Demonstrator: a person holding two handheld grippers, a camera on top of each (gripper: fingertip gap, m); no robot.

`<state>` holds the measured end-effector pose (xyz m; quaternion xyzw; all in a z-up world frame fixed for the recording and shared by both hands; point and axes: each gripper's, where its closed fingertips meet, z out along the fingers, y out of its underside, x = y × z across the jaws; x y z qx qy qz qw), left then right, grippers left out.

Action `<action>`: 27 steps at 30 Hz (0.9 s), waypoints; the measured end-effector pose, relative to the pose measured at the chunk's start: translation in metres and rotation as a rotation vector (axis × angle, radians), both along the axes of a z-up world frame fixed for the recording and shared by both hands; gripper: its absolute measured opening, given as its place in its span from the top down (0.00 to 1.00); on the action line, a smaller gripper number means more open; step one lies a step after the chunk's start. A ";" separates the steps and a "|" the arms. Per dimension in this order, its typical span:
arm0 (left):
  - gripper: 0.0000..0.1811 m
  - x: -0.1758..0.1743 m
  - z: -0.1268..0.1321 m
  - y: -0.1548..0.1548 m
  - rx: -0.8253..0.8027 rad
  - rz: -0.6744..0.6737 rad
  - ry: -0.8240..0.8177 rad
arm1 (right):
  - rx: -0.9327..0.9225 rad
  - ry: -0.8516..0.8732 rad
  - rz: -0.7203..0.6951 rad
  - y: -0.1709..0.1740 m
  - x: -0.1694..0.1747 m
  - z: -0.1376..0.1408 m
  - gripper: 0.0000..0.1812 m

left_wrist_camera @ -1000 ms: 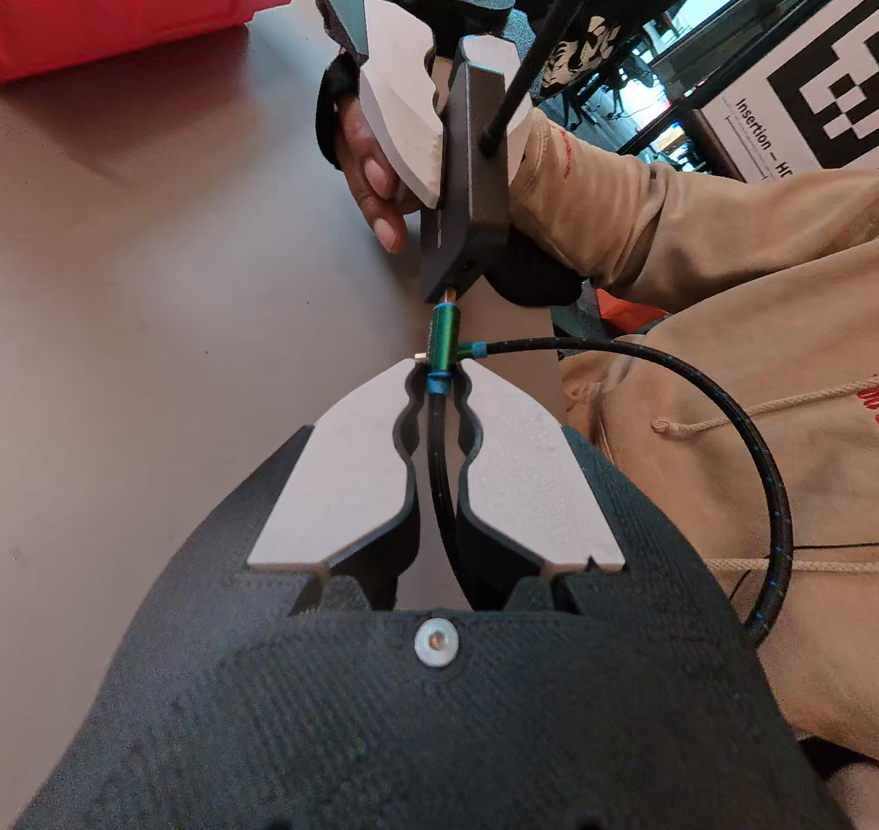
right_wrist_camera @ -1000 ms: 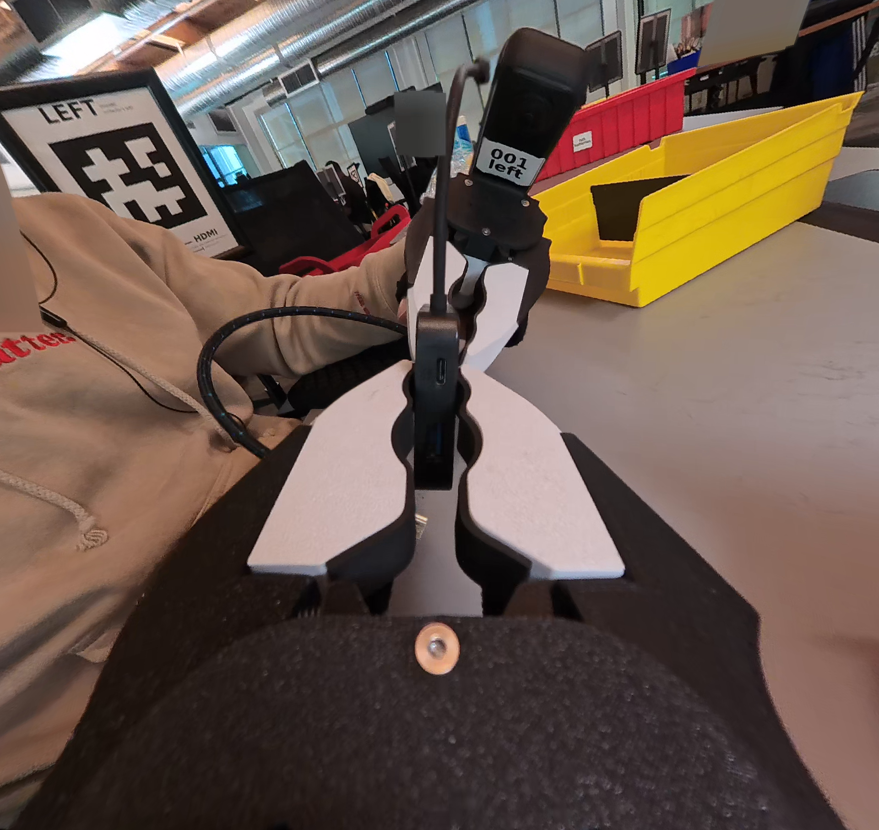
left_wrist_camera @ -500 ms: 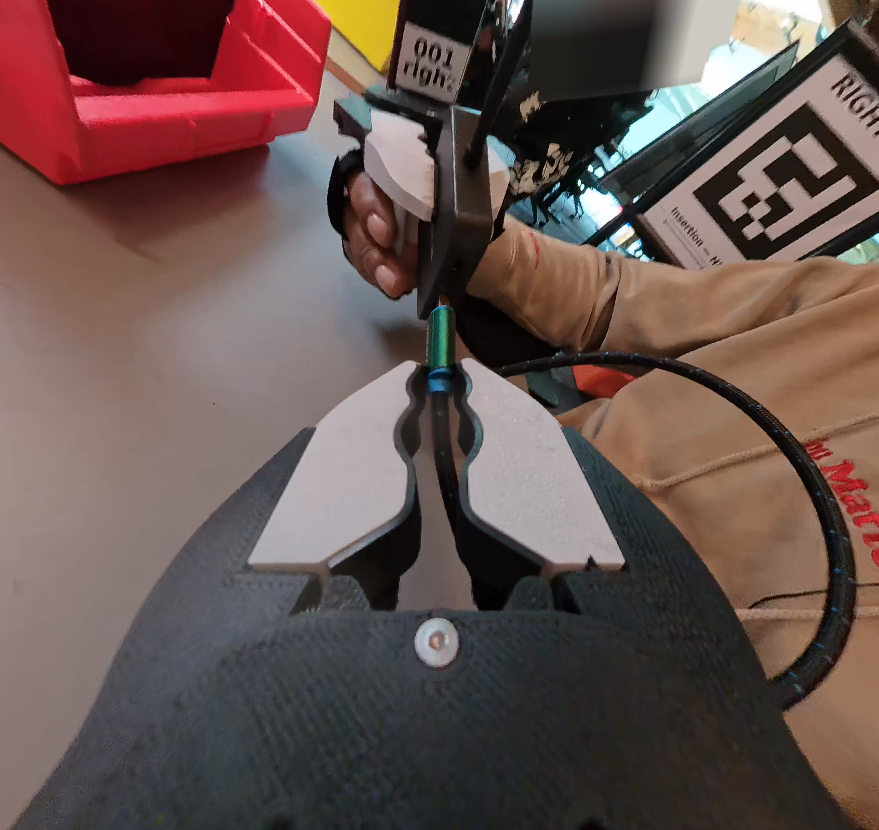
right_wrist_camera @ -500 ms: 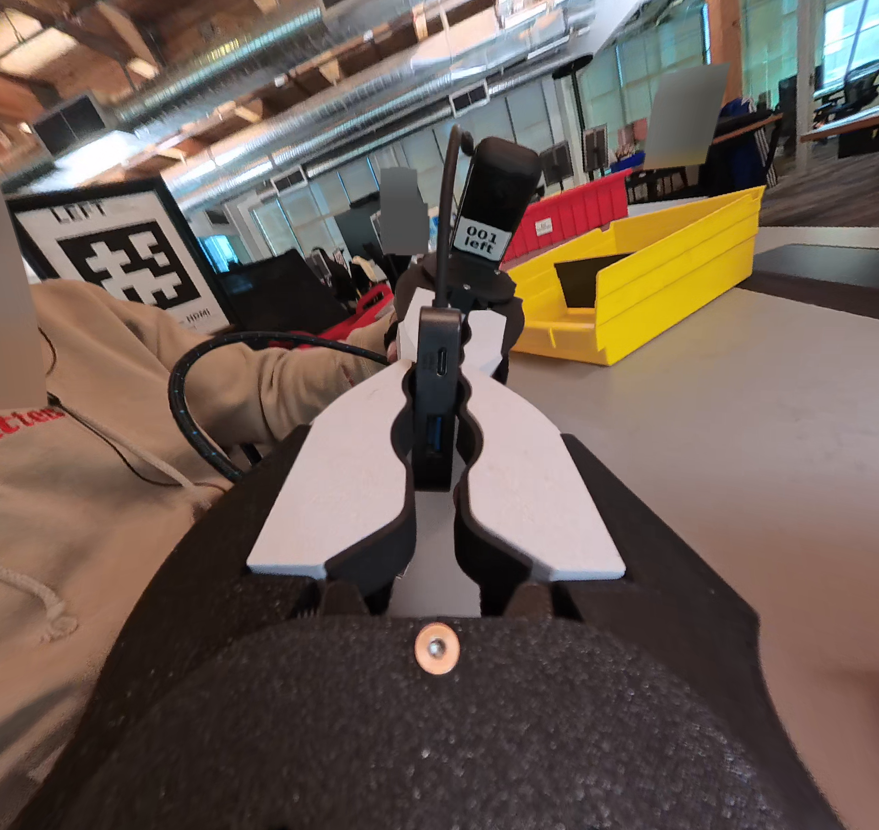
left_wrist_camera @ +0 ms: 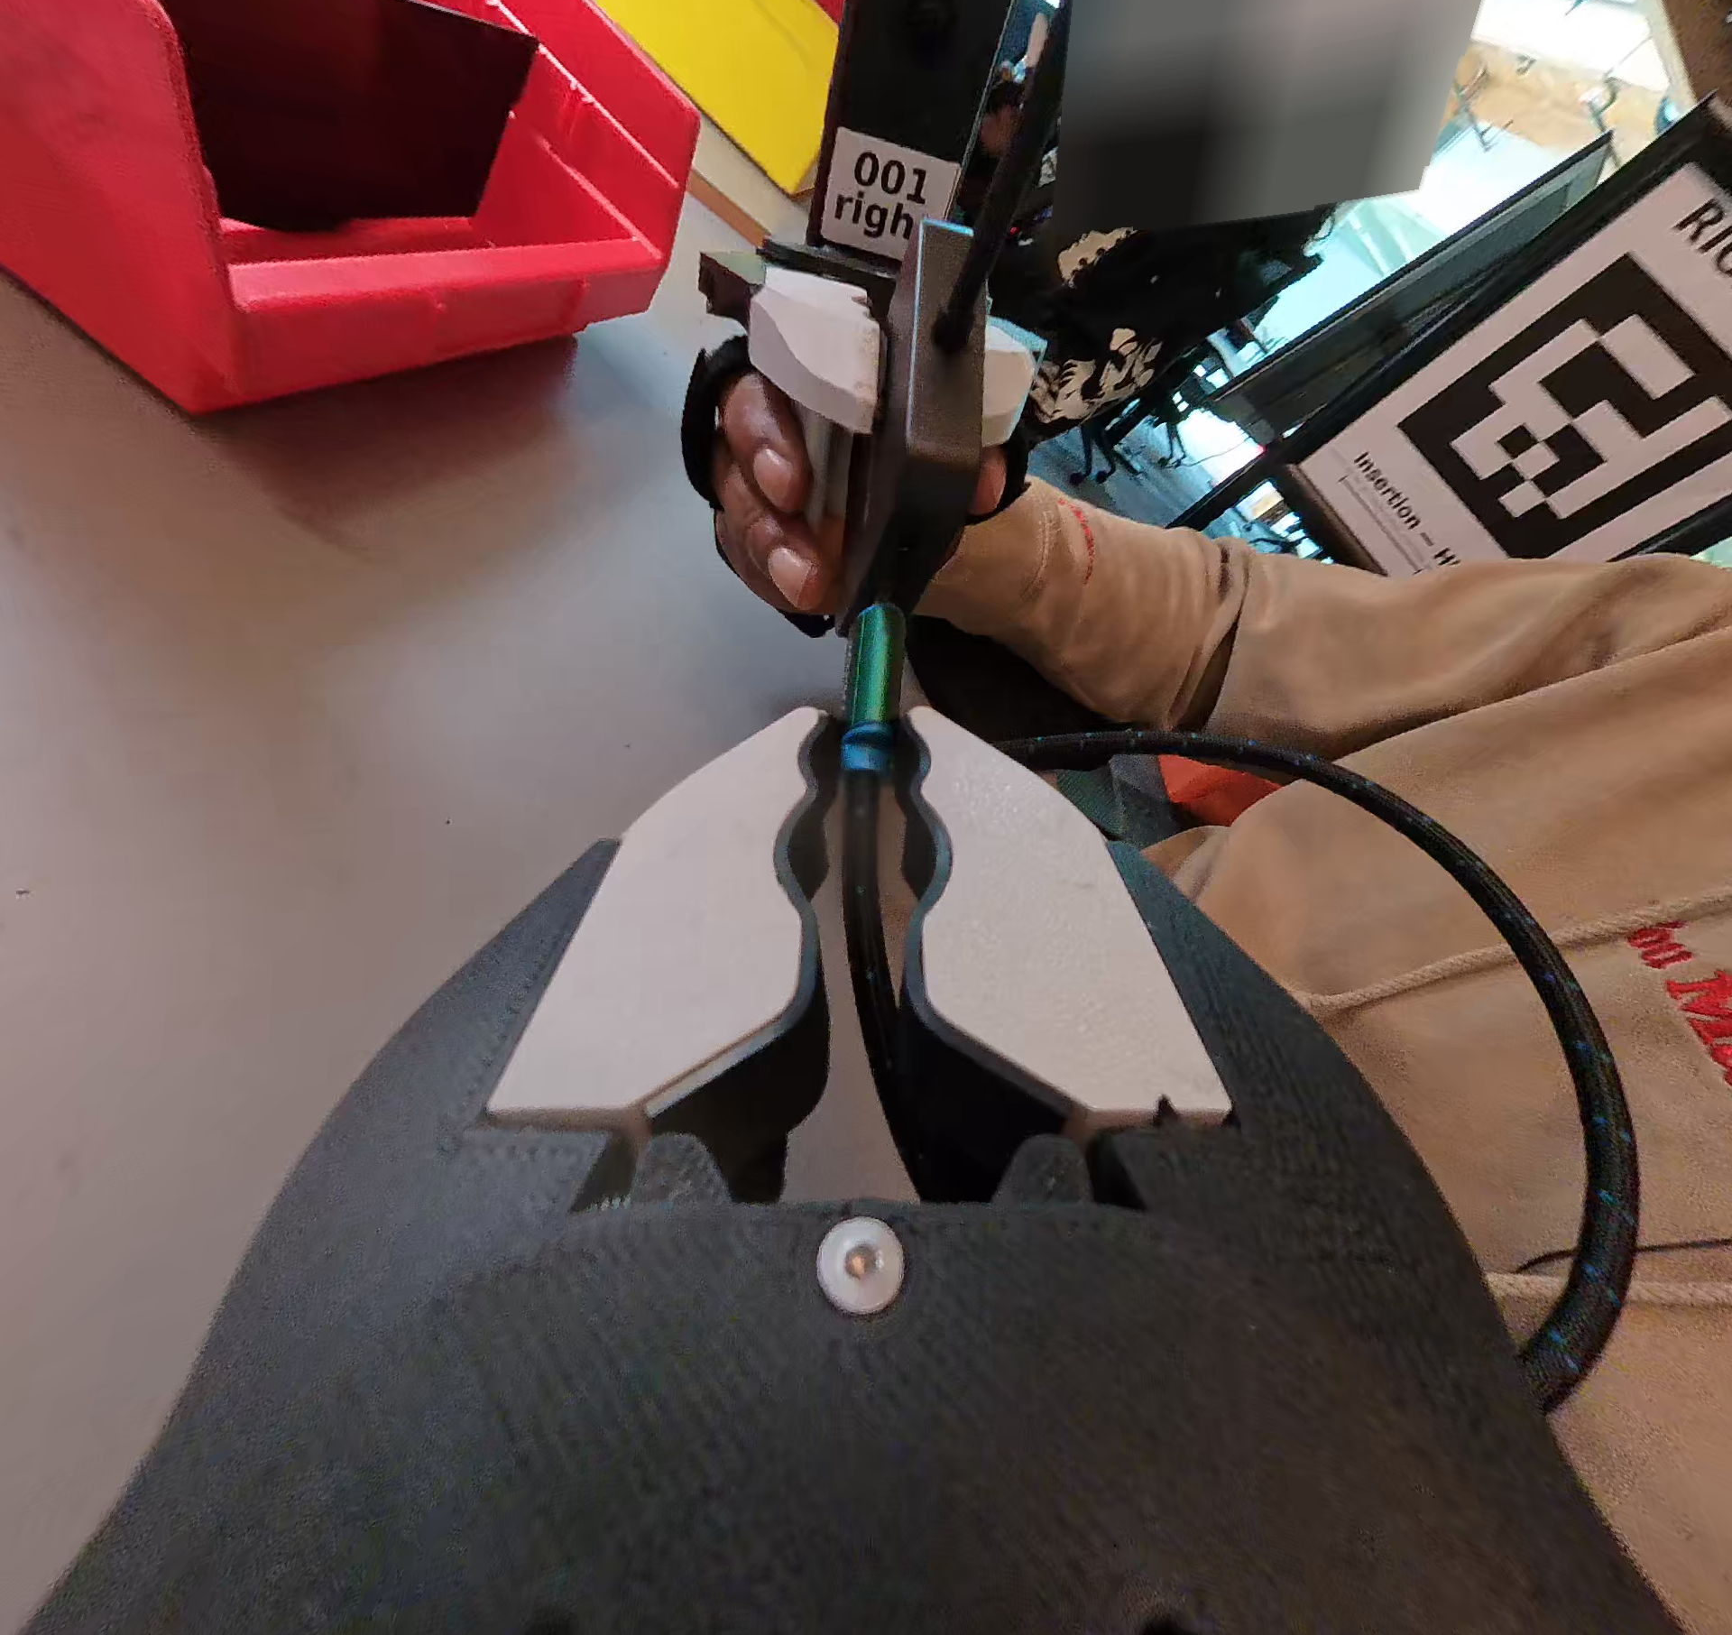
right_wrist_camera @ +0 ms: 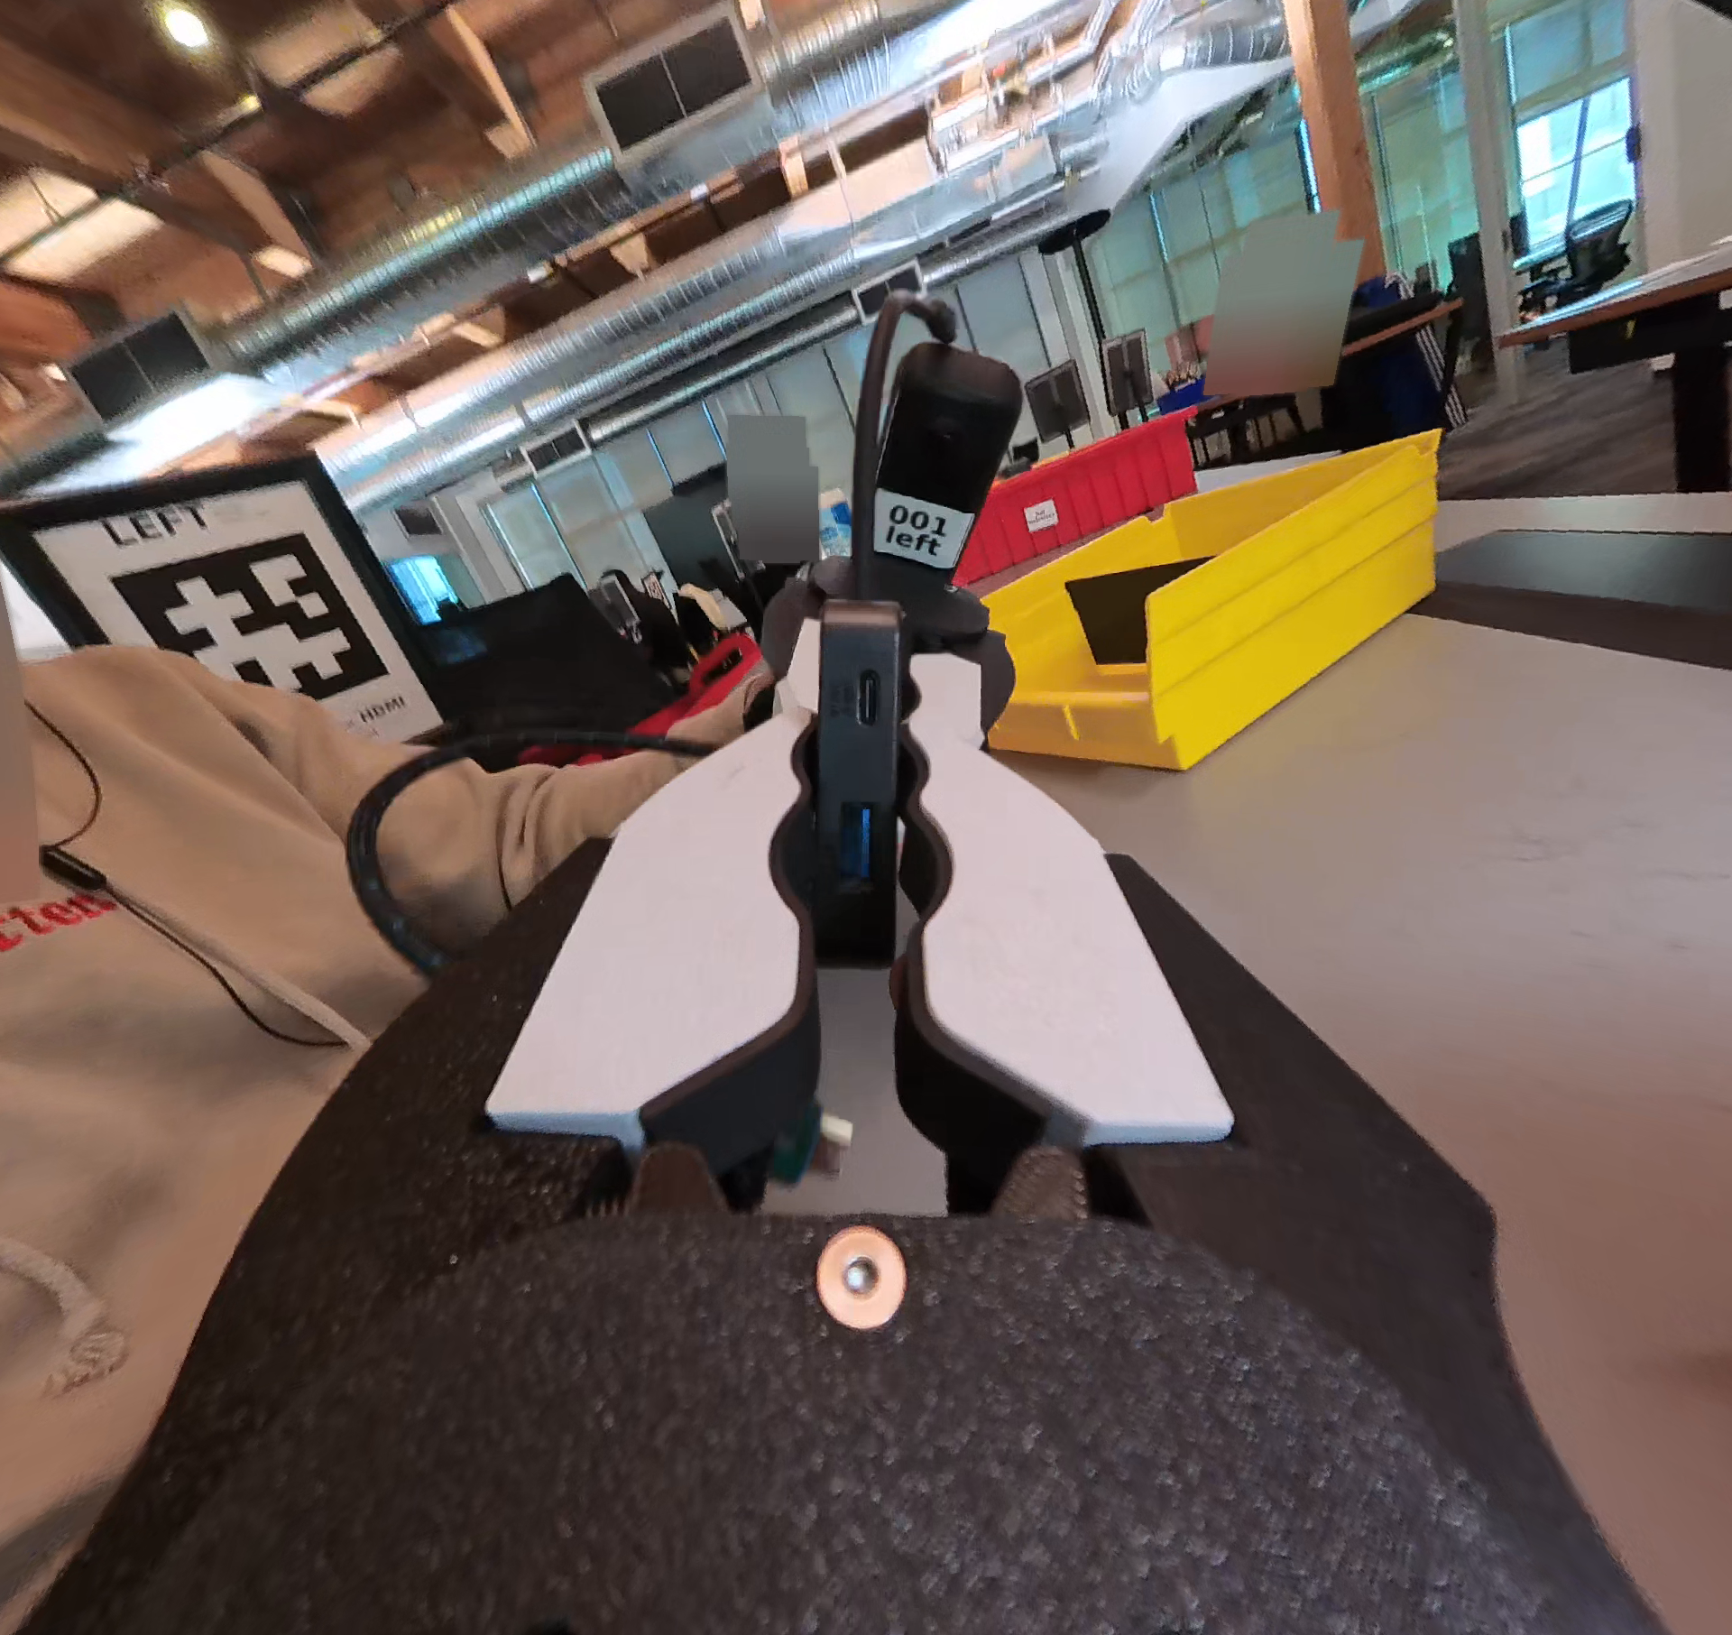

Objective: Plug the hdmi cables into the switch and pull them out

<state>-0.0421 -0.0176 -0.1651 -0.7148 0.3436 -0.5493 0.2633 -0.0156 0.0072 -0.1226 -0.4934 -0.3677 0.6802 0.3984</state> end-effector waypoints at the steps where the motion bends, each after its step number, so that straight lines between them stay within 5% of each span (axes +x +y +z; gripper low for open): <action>1: 0.94 0.002 -0.001 -0.001 0.004 0.001 0.004 | -0.017 0.012 0.000 0.001 0.000 0.000 0.92; 12: 0.94 0.007 0.017 0.012 0.016 0.100 -0.132 | -0.093 0.125 -0.069 0.012 0.004 0.013 0.92; 22: 0.93 -0.001 0.018 0.006 0.021 0.064 -0.103 | 0.147 -0.168 -0.020 -0.004 0.000 -0.009 0.91; 27: 0.93 -0.003 0.021 0.008 0.009 0.076 -0.125 | 0.175 -0.158 -0.027 -0.007 -0.002 -0.005 0.92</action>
